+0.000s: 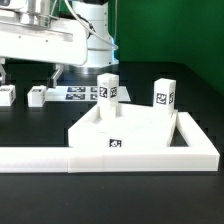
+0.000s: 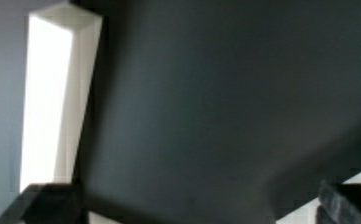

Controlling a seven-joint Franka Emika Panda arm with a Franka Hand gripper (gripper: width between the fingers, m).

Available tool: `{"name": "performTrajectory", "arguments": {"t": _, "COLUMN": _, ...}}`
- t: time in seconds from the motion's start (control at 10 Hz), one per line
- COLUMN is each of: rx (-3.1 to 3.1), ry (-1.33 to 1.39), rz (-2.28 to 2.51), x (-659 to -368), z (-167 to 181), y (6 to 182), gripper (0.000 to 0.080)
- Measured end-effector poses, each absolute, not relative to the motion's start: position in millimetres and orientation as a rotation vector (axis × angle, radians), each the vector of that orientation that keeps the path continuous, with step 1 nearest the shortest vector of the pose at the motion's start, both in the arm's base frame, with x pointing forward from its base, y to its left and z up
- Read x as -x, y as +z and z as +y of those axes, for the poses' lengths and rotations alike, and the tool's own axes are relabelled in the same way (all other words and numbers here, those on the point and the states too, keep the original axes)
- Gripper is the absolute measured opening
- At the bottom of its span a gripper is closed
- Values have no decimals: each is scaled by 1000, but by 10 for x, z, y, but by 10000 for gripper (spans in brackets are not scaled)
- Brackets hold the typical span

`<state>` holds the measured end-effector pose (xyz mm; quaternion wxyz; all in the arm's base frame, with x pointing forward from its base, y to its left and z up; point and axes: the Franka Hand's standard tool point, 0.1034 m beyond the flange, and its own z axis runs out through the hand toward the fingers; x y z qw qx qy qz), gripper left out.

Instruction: Assemble square table

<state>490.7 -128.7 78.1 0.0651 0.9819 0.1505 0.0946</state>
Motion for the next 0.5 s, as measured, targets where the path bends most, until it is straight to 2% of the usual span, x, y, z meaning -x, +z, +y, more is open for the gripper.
{"name": "performTrajectory", "arguments": {"t": 0.5, "rx": -2981, "ry": 253, "rz": 440, "x": -4844, "z": -1253, "y": 746, "gripper": 649}}
